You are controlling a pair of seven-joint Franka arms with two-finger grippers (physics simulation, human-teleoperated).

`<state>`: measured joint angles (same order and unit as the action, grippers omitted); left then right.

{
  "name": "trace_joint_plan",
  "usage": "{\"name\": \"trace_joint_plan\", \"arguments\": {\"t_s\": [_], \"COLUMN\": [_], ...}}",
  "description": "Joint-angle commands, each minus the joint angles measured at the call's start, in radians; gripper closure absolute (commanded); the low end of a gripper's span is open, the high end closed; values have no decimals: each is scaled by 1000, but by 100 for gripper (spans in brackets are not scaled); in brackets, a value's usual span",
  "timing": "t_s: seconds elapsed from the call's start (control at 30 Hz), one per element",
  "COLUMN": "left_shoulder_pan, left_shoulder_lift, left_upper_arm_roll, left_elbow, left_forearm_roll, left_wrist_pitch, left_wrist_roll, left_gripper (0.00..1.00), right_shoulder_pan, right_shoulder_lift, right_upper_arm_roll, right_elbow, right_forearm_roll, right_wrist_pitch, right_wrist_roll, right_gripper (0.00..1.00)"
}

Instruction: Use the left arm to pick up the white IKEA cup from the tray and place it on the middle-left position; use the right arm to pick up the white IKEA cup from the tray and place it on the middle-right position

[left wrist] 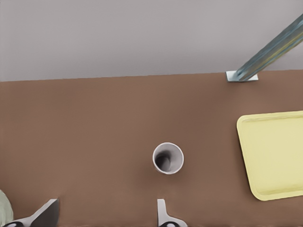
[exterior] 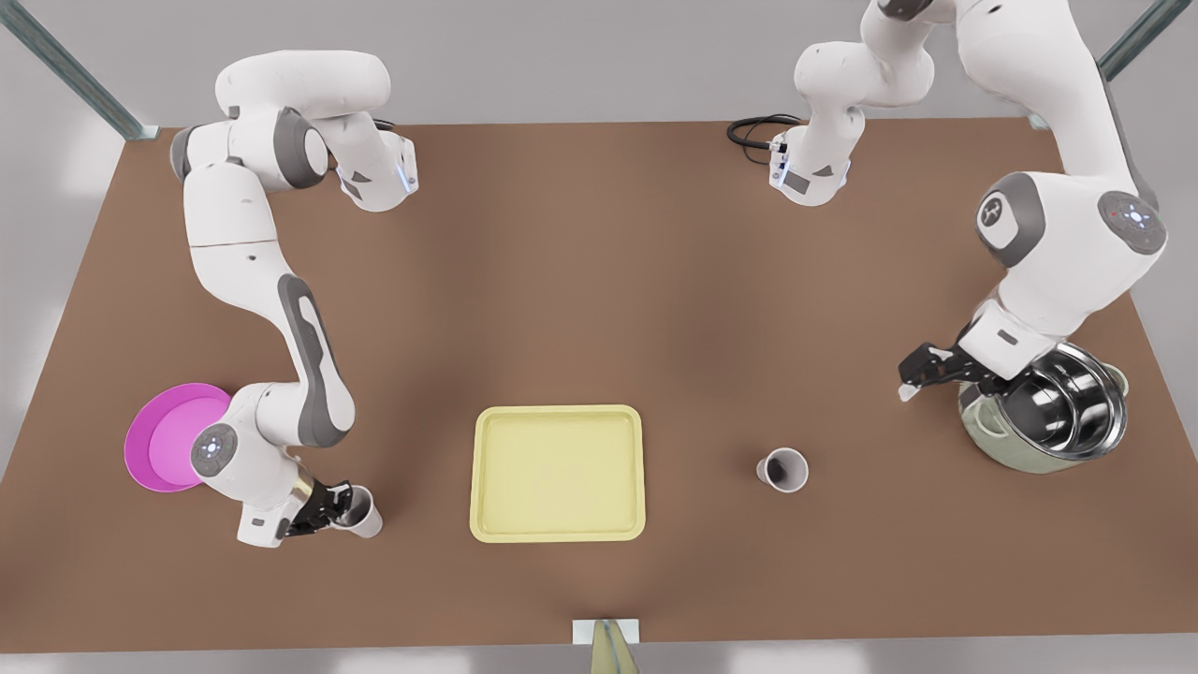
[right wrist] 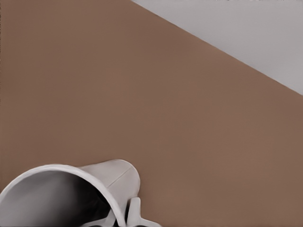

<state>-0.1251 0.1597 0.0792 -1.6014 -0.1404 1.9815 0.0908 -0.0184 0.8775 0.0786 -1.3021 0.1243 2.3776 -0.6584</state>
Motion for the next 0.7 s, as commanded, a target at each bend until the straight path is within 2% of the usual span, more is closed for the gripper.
{"name": "trace_joint_plan", "arguments": {"t_s": [0.0,0.03,0.1,0.2,0.3,0.33,0.43,0.5,0.6,0.67], "left_shoulder_pan": [-19,-21,-21,-19,-21,-19,-19,-19,-19,-19], "left_shoulder_lift": [-12,-5,0,0,0,0,1,3,4,4], "left_upper_arm_roll": [-15,-18,-19,-19,-19,-19,-19,-19,-19,-19], "left_elbow": [3,4,4,4,4,4,4,3,3,3], "left_forearm_roll": [65,62,53,55,55,55,55,55,55,55], "left_wrist_pitch": [-283,-264,-244,-245,-248,-248,-248,-248,-248,-248], "left_wrist_roll": [-63,-59,-63,-63,-65,-65,-65,-65,-65,-66], "left_gripper": [0,0,0,0,0,0,0,0,0,0], "right_shoulder_pan": [0,0,0,2,5,5,-3,-3,3,14], "right_shoulder_lift": [-5,-8,-14,-32,-141,-212,-364,-396,-396,-442], "right_upper_arm_roll": [0,0,0,-2,4,4,-10,-46,-46,-40], "right_elbow": [4,7,12,20,27,27,27,35,49,-46], "right_forearm_roll": [9,8,8,9,-2,-3,-58,-63,-92,-104], "right_wrist_pitch": [-11,-15,-43,-98,-274,-377,-595,-702,-732,-701], "right_wrist_roll": [-164,-162,-158,-155,-106,-34,279,353,410,413], "right_gripper": [54,39,29,28,28,26,7,2,2,5]}}
